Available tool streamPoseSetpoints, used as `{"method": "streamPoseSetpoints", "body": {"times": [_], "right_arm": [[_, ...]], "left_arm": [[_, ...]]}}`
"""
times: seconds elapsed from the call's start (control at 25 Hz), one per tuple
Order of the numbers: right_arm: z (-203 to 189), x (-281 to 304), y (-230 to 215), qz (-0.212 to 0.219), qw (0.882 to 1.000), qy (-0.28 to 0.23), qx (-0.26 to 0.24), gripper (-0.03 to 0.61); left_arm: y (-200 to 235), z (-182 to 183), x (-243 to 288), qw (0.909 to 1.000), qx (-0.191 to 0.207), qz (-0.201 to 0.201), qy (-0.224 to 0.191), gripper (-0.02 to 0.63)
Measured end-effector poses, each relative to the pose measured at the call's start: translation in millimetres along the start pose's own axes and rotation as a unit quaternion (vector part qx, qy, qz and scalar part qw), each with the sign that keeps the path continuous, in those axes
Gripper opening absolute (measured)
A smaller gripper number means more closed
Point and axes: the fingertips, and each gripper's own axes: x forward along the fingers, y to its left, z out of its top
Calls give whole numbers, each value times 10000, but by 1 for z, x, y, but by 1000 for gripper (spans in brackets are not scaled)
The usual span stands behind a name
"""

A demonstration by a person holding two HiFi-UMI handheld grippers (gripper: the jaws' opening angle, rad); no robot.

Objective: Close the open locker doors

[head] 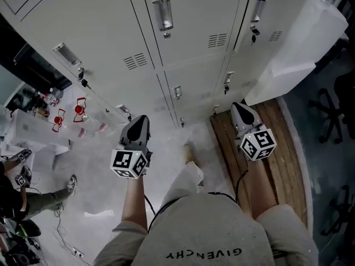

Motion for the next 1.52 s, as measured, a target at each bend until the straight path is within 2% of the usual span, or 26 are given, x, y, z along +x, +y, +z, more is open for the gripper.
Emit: {"method": "streamPoseSetpoints", "body": {"times": [0.32, 0.76, 0.92, 1.24, 1.52], "right_arm": [[18, -11, 57, 345, 9992, -44, -183, 0], [18, -15, 100, 180, 9997, -18, -181, 0], [14, -20, 117, 263, 9994, 70, -205, 0], [13, -31, 132, 265, 9989, 9, -386, 0], [6, -36, 136, 225, 9993, 81, -299, 0]], "left_arm": [[19, 20, -51, 9995, 69, 297, -39, -3], [52, 35, -101, 9986, 151, 492, -150, -3], [55, 31, -116, 9983, 127, 554, -126, -3], [54, 24, -132, 9981, 13, 606, -117, -3], [54, 19, -143, 9980, -12, 633, -44, -3]]}}
